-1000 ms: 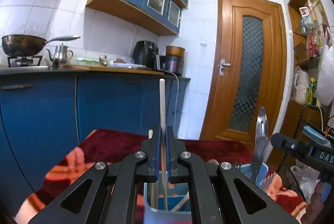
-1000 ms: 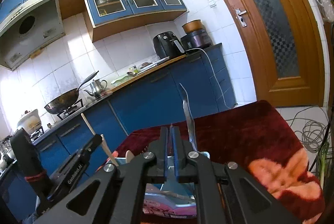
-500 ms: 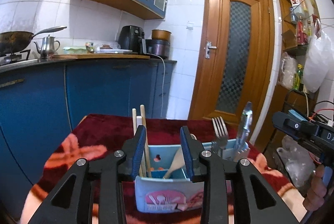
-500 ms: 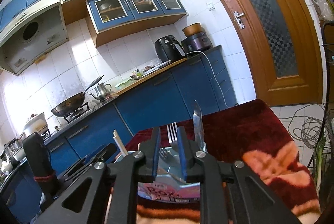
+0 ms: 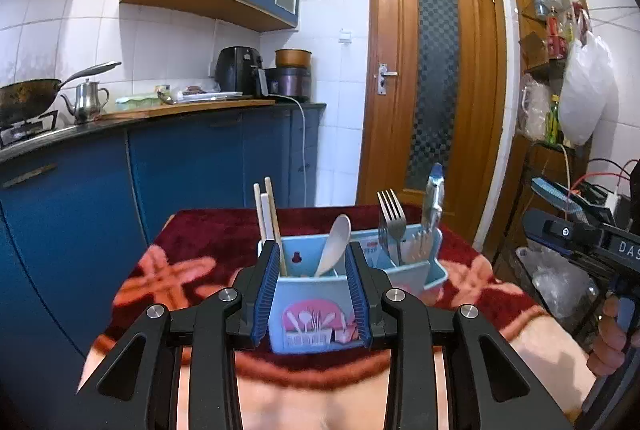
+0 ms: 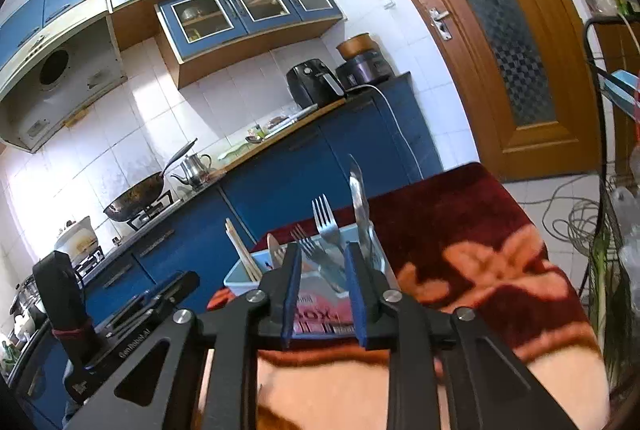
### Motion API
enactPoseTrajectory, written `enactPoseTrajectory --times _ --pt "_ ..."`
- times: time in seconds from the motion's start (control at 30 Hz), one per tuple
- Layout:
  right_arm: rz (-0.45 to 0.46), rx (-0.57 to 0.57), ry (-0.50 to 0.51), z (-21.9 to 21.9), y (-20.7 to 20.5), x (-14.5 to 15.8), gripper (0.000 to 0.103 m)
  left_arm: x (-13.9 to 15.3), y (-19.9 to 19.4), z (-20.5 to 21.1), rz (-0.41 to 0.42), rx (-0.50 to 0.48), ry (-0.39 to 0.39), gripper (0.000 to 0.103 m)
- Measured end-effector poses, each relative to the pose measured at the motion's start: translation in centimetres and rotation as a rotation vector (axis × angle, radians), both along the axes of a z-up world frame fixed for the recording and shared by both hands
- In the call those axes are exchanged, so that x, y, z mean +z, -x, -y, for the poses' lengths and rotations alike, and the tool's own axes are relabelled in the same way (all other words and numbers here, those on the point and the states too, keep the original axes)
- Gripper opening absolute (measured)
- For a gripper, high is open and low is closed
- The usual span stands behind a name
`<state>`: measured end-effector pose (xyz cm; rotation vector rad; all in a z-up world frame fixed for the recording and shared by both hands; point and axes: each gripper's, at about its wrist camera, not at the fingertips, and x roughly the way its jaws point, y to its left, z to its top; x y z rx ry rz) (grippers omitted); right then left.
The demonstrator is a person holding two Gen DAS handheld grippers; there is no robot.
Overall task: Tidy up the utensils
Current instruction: 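Lower the chopstick and fork into the holder and open both grippers, then grasp a white stick with the left gripper while the right grasps a steel fork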
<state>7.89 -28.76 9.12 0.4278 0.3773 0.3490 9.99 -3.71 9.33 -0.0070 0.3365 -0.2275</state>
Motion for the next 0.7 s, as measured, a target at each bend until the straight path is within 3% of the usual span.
enactPoseTrajectory --times 0.37,0.7 --pt "-0.095 -0.021 0.028 0.6 3.3 -2.6 0.027 -0.6 3.6 -0.4 -0.074 0.029 -0.022 0.035" --pt "-0.215 0.042 0.094 -0.8 5.2 -5.6 0.028 -3.0 6.0 -1.5 -0.183 0.067 -0.027 0.035"
